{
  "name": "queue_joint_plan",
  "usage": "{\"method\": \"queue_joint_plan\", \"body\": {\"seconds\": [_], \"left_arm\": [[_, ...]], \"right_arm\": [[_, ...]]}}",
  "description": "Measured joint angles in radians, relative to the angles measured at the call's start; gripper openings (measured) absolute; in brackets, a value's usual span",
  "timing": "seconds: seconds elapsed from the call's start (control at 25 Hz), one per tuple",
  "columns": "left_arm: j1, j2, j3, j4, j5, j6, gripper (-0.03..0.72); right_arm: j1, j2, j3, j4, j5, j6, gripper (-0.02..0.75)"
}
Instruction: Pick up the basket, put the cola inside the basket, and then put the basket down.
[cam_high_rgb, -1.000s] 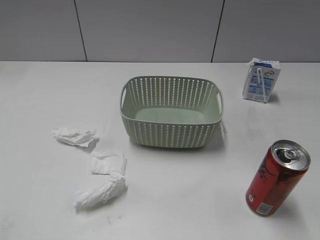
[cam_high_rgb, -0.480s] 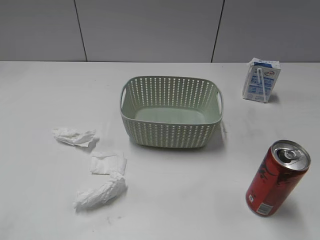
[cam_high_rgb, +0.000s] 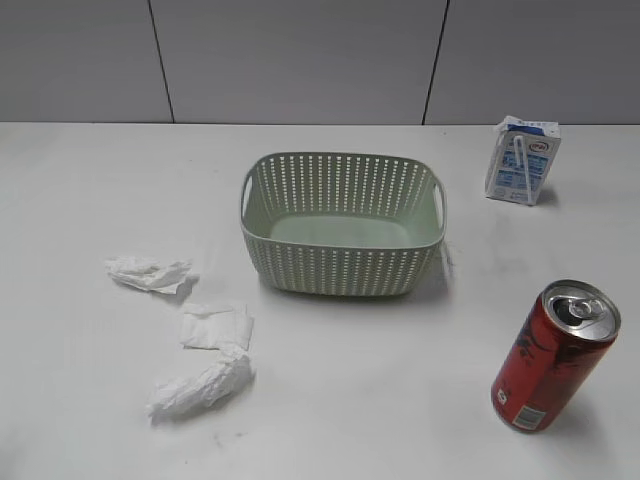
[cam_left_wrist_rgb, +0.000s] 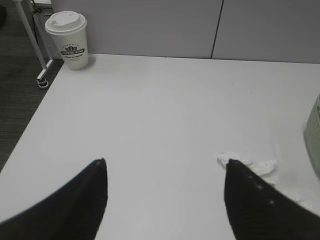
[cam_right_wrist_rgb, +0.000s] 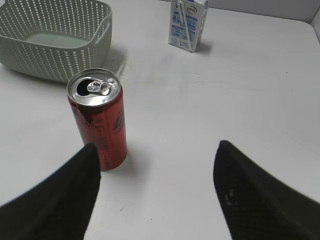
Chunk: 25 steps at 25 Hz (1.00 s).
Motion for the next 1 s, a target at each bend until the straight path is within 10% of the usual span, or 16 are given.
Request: {"method": "queue_joint_plan", "body": {"seconds": [0.64, 1.0], "left_arm": [[-0.006, 0.85, -0.525, -0.136, -0.092, 0.0, 0.552], [-0.198, 1.238, -0.915, -0.099, 0.091, 0.0, 0.552]], "right_arm": [[0.0, -0.002, 0.0, -0.001, -0.001, 0.0, 0.536], [0.0, -0.002, 0.0, 0.0, -0.001, 0.0, 0.536]]}}
